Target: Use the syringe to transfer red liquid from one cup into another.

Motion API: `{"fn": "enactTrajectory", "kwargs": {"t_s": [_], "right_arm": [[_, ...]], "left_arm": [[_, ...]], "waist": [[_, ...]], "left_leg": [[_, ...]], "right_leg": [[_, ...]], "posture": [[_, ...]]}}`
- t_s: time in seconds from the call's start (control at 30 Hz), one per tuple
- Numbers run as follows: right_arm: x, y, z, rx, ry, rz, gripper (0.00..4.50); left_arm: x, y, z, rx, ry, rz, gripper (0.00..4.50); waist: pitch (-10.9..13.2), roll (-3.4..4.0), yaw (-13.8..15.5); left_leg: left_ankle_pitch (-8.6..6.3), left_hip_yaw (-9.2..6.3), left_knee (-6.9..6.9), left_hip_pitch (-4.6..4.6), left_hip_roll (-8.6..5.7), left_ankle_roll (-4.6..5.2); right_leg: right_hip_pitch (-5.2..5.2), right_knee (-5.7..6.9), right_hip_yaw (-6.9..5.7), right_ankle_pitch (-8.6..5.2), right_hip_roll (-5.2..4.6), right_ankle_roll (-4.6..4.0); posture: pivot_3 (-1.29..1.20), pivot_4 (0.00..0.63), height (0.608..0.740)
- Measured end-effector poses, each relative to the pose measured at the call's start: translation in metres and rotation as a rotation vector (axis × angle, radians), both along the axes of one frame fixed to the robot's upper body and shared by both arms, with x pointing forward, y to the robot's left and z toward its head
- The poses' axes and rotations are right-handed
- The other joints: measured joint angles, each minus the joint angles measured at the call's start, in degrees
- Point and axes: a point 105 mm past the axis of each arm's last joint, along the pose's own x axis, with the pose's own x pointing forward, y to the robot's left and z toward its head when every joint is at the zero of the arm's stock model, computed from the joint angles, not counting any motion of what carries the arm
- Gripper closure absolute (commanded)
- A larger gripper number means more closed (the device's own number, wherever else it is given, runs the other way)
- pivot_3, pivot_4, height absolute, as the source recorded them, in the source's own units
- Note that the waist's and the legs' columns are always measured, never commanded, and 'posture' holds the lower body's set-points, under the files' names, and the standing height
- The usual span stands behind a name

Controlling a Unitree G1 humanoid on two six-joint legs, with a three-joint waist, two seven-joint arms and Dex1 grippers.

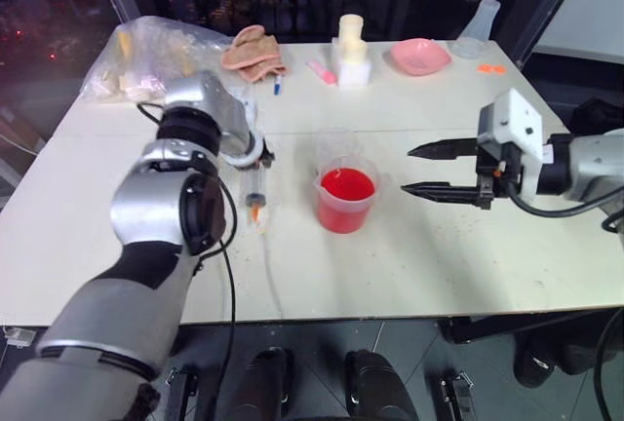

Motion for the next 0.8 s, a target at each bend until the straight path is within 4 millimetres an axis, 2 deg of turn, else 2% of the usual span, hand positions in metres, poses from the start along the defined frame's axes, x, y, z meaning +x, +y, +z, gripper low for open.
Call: {"fn": "enactTrajectory", "kwargs": {"t_s": [0.03, 0.1, 0.17, 0.2, 0.27, 0.43, 0.5, 0.6, 0.7, 0.8], "right_arm": [[0.001, -0.002, 0.003, 0.008, -0.014, -0.012, 1.77], [0.003, -0.006, 0.010, 0.031, -0.045, -0.045, 1.77], [0.005, -0.008, 0.014, 0.060, -0.067, -0.069, 1.77], [0.006, -0.008, 0.014, 0.069, -0.070, -0.072, 1.77], [0.008, -0.009, 0.017, 0.098, -0.081, -0.090, 1.77], [0.010, -0.017, 0.029, 0.222, -0.085, -0.184, 1.77], [0.010, -0.021, 0.032, 0.271, -0.085, -0.224, 1.77], [0.007, -0.024, 0.036, 0.338, -0.076, -0.258, 1.77], [0.004, -0.029, 0.042, 0.377, -0.072, -0.299, 1.77], [0.003, -0.034, 0.046, 0.423, -0.066, -0.340, 1.77]], "left_arm": [[0.004, 0.001, 0.019, -0.035, -0.075, -0.015, 2.97], [0.012, 0.000, 0.072, -0.114, -0.289, -0.062, 2.97], [0.013, -0.009, 0.119, -0.173, -0.513, -0.130, 2.97], [0.012, -0.013, 0.134, -0.182, -0.584, -0.156, 2.97], [0.009, -0.021, 0.154, -0.186, -0.704, -0.206, 2.97], [-0.019, -0.077, 0.191, -0.401, -1.001, -0.501, 2.97], [-0.033, -0.096, 0.190, -0.436, -1.109, -0.603, 2.97], [-0.046, -0.120, 0.159, -0.514, -1.105, -0.744, 2.97], [-0.053, -0.128, 0.133, -0.566, -1.064, -0.824, 2.97], [-0.063, -0.129, 0.122, -0.571, -1.090, -0.898, 2.97]], "waist": [[0.00, 0.00, 0.00], [0.00, 0.01, 0.02], [-0.01, 0.02, 0.18], [-0.01, 0.02, 0.17], [-0.02, 0.03, 0.11], [-0.03, 0.05, 0.05], [-0.05, 0.07, 0.00], [-0.05, 0.08, -0.06], [-0.05, 0.08, -0.20], [-0.05, 0.08, -0.04]], "left_leg": [[0.00, 0.00, 0.00, -0.02, 0.00, 0.00], [0.00, 0.00, -0.03, -0.02, 0.00, -0.01], [-0.01, -0.01, -0.03, -0.01, 0.00, -0.02], [-0.01, -0.01, -0.02, 0.00, 0.00, -0.01], [0.00, 0.00, -0.02, 0.01, -0.01, 0.00], [0.00, 0.05, -0.04, 0.01, -0.01, 0.02], [0.02, 0.09, -0.08, 0.06, 0.00, 0.00], [0.02, 0.11, -0.06, 0.08, 0.03, 0.04], [0.03, 0.15, -0.04, 0.09, 0.06, 0.05], [0.02, 0.16, -0.02, 0.09, 0.07, 0.06]], "right_leg": [[-0.01, -0.01, 0.00, 0.00, -0.01, 0.00], [-0.01, -0.06, 0.01, 0.00, -0.03, 0.00], [0.04, -0.11, -0.01, 0.00, -0.05, -0.01], [0.06, -0.12, 0.00, 0.00, -0.05, -0.01], [0.07, -0.13, 0.01, 0.00, -0.05, -0.01], [0.08, -0.17, 0.04, 0.01, -0.06, -0.02], [0.08, -0.15, 0.08, 0.02, -0.05, -0.02], [0.07, -0.11, 0.11, 0.04, 0.00, -0.07], [0.06, -0.08, 0.15, 0.06, 0.04, -0.10], [0.06, -0.09, 0.15, 0.06, 0.04, -0.10]], "posture": [[0.00, 0.150, 0.740], [0.00, 0.150, 0.740], [0.00, 0.150, 0.740], [0.00, 0.150, 0.740], [0.00, 0.150, 0.740], [0.00, 0.150, 0.740], [0.00, 0.150, 0.740], [0.00, 0.150, 0.740], [0.00, 0.150, 0.740], [0.00, 0.150, 0.740]]}}
